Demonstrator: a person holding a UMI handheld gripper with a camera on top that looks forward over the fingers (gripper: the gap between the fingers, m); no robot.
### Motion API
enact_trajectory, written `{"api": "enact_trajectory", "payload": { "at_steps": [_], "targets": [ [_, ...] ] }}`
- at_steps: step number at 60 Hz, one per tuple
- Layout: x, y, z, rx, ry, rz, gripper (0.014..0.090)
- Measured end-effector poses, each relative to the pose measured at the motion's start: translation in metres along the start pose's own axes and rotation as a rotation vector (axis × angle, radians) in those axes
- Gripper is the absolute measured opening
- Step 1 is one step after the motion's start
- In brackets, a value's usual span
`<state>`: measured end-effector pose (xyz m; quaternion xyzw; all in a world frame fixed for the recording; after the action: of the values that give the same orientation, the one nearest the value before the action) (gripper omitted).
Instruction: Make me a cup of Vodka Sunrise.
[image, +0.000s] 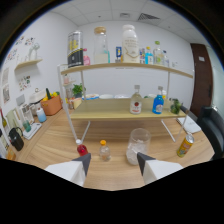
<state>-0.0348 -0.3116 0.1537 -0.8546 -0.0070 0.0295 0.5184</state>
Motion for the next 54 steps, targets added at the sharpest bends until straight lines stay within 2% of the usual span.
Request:
{"api": "enact_trajectory", "payload": {
  "at_steps": [9,16,29,41,54],
  "targets": [
    [0.039,0.013,-0.023,-0.032,0.062,0.032,0.0857],
    [0.062,-0.011,-0.036,-0.004,0.076,0.062,0.0859],
    [0.102,-0.129,-0.044,0.141,0.070,0.063,0.0859],
    [0.133,-0.233,-0.019,0.254,0.053,0.040,0.0856],
    [0.146,-0.279,0.036,0.255,0.032,0.028,0.0836]
  ]
}}
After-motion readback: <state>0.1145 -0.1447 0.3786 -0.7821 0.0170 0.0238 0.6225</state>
